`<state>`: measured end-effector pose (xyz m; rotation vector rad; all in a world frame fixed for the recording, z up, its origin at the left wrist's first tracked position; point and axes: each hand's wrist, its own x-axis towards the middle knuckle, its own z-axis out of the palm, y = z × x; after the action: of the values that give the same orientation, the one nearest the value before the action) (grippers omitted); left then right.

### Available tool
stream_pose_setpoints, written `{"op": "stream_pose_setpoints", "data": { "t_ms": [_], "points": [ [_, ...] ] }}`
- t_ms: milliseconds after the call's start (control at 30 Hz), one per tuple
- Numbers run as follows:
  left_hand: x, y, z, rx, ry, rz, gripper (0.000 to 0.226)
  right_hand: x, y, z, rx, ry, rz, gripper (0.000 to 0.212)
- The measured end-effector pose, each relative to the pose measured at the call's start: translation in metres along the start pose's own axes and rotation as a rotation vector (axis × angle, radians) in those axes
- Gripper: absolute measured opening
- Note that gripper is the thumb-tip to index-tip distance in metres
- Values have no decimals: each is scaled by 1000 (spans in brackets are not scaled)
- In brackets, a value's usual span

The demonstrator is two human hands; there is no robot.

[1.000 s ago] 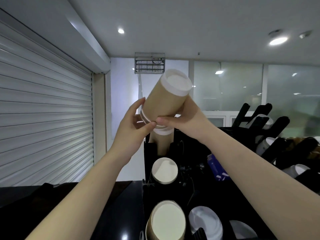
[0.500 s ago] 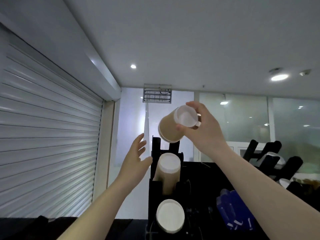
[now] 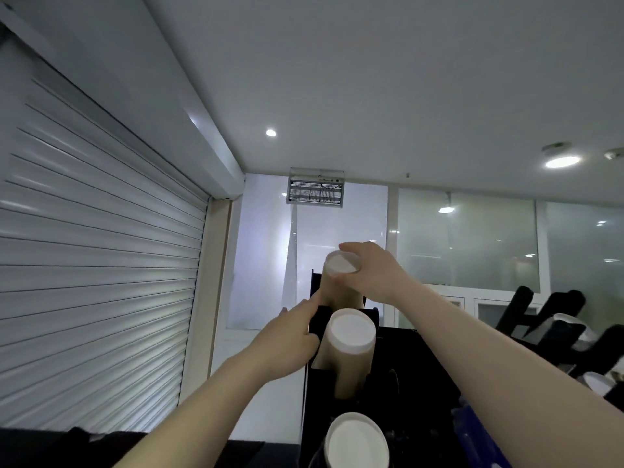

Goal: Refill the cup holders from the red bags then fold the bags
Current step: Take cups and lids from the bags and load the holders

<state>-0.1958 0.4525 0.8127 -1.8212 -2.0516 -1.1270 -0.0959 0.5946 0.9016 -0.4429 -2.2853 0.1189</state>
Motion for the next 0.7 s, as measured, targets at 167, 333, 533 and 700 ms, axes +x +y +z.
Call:
{"op": "stream_pose_setpoints", "data": {
  "t_ms": [167, 333, 533, 700],
  "points": [
    [3, -5, -3, 33, -20, -11, 83, 4, 15, 24, -32, -185, 29, 65],
    [4, -15, -2, -27, -26, -79, 80, 10, 28, 42, -45, -409, 48, 40],
    [4, -15, 0, -66, 6, -66, 79, -5, 37, 23, 239, 29, 103, 31],
    [-13, -12, 22, -224, 171, -25, 67, -57, 29, -6, 631, 9, 45, 7]
  ]
}}
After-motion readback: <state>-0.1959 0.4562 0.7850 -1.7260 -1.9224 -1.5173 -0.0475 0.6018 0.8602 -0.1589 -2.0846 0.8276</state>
